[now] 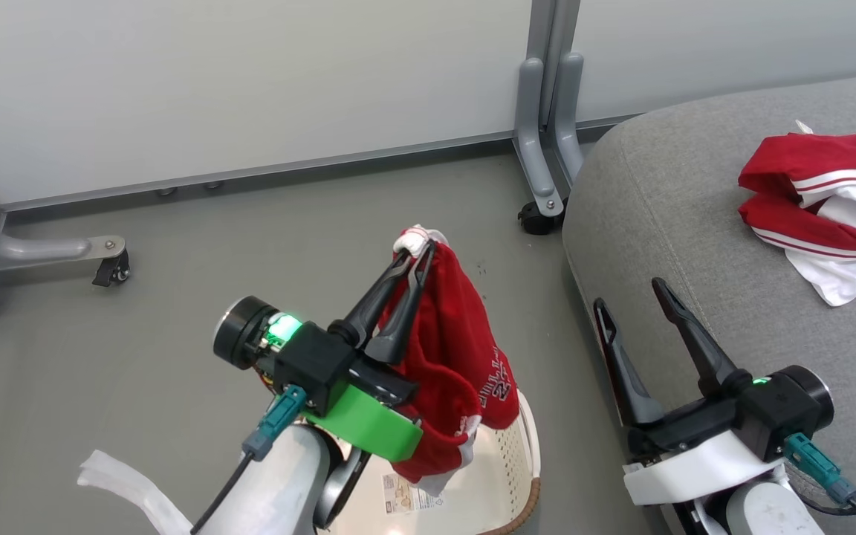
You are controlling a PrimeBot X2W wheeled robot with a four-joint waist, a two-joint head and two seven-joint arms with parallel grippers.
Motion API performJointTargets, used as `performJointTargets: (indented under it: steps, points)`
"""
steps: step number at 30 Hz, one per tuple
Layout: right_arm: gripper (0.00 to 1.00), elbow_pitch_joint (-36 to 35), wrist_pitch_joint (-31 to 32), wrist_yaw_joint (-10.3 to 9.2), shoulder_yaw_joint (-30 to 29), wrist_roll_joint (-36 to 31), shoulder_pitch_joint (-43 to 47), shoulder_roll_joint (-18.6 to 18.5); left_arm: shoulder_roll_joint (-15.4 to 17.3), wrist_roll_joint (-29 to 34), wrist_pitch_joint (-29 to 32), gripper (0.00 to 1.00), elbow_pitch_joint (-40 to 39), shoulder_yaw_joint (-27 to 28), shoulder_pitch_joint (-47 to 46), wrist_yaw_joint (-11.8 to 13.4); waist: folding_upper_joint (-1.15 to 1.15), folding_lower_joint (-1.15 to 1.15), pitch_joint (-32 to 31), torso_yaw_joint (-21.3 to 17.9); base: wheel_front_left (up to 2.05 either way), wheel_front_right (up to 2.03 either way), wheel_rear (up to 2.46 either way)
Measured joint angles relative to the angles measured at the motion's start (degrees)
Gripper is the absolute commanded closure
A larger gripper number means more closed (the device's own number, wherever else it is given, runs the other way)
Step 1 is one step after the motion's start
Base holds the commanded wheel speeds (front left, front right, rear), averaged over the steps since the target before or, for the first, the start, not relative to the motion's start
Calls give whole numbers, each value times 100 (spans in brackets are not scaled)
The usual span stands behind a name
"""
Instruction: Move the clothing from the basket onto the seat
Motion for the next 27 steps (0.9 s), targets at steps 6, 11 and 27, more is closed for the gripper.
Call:
performJointTargets:
  steps: [6, 11, 27]
  points:
    - [0, 121, 0, 0, 379, 67, -37, -52, -26, 13, 0, 100, 1, -396, -3, -20, 0, 0, -30, 67, 0, 0, 0]
    - [0, 303, 0, 0, 823, 297, -192, -104, -49, -32, 0, 100, -44, -735, -81, -21, 0, 0, 15, 131, 0, 0, 0]
    - [56, 1289, 0, 0, 1330, 361, -589, -216, -68, -318, 0, 100, -304, -1528, -564, -22, 0, 0, 249, 334, 0, 0, 0]
